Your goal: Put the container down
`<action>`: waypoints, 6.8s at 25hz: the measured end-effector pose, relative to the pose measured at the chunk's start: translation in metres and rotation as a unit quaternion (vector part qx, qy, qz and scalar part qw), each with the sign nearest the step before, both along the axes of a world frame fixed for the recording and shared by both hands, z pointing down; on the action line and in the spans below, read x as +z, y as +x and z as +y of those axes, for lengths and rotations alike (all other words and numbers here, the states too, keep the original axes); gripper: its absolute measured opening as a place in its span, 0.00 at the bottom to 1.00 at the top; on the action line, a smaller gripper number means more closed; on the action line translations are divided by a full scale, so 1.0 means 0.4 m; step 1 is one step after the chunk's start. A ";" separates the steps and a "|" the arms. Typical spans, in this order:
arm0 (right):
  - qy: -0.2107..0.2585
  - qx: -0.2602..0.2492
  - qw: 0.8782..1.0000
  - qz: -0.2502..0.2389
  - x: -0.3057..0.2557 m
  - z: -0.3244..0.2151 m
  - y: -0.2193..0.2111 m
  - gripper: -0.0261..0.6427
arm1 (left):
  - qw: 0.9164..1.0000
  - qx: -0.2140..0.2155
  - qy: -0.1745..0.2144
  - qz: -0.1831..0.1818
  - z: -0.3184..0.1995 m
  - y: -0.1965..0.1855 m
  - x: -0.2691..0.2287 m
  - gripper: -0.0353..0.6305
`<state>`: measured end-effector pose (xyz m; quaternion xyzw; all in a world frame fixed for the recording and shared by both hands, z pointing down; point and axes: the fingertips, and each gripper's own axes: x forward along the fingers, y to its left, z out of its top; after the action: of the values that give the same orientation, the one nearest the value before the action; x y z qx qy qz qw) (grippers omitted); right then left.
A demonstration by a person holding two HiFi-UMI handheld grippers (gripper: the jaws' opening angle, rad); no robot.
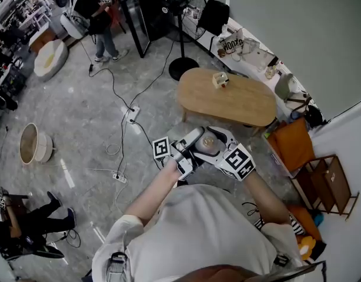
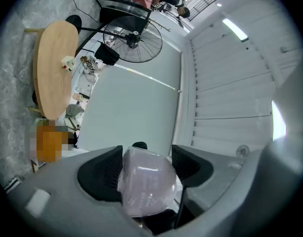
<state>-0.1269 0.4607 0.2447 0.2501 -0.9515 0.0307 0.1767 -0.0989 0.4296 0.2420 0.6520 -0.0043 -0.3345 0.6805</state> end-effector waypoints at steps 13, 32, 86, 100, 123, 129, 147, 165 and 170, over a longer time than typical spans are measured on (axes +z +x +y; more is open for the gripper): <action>-0.005 0.011 1.000 -0.005 0.014 0.012 -0.030 0.63 | 1.000 0.001 -0.007 0.008 0.011 -0.030 0.012 0.51; 0.008 0.030 1.000 -0.007 0.034 0.017 -0.184 0.63 | 1.000 0.021 -0.010 0.008 0.012 -0.182 0.040 0.51; -0.042 -0.094 0.995 -0.018 0.137 -0.786 0.095 0.63 | 0.996 -0.065 -0.038 -0.045 -0.809 0.086 0.149 0.51; -0.068 -0.024 0.997 -0.024 0.247 -1.088 -0.019 0.63 | 0.997 0.013 -0.067 -0.044 -1.101 -0.011 0.262 0.51; -0.152 0.057 0.986 -0.036 0.561 -1.399 0.030 0.63 | 0.981 0.125 -0.134 -0.063 -1.389 0.048 0.586 0.51; -0.161 0.046 0.985 -0.031 0.689 -1.463 0.097 0.63 | 0.982 0.102 -0.122 -0.103 -1.447 0.090 0.707 0.51; -0.247 0.000 0.964 -0.095 1.135 -1.583 0.202 0.63 | 0.975 -0.007 -0.190 -0.114 -1.573 0.165 1.170 0.51; -0.298 0.043 0.948 -0.103 1.572 -1.637 0.235 0.63 | 0.959 -0.033 -0.237 -0.150 -1.561 0.100 1.564 0.51; -0.307 0.053 0.945 -0.100 1.641 -1.628 0.238 0.63 | 0.955 -0.036 -0.248 -0.157 -1.547 0.088 1.620 0.51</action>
<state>-0.0318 -0.1905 0.9009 0.2290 -0.8942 0.3556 0.1469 -0.0635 -0.1890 0.8900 0.5068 -0.2176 -0.2405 0.7987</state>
